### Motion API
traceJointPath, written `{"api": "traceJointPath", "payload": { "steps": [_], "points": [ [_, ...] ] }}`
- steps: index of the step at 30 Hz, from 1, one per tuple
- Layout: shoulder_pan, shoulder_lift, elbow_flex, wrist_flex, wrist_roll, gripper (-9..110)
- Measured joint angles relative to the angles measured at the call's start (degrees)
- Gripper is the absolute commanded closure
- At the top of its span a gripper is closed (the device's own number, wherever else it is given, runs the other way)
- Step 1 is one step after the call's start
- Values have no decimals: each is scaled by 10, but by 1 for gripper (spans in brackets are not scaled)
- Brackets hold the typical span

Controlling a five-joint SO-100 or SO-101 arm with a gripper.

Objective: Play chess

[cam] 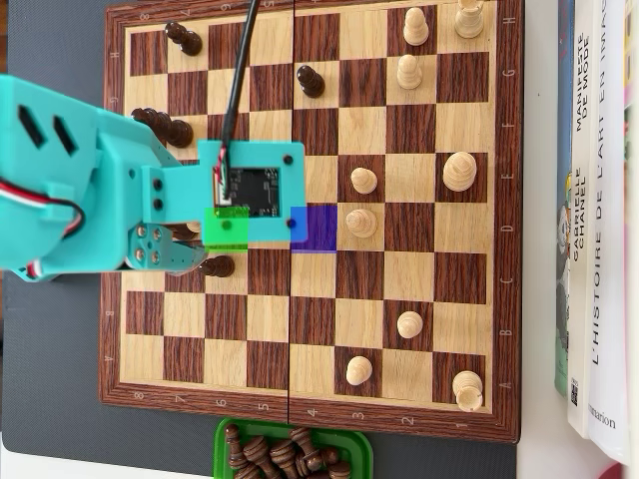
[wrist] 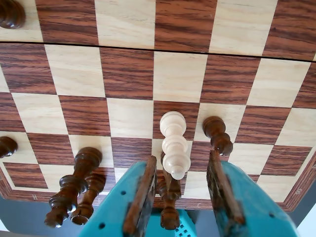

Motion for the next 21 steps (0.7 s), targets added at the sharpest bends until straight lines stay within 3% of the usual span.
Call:
{"api": "traceJointPath", "payload": {
  "steps": [15,21],
  "points": [
    [1,155,1,0,0,86],
    [1,239,34,-68,0,86]
  ]
}}
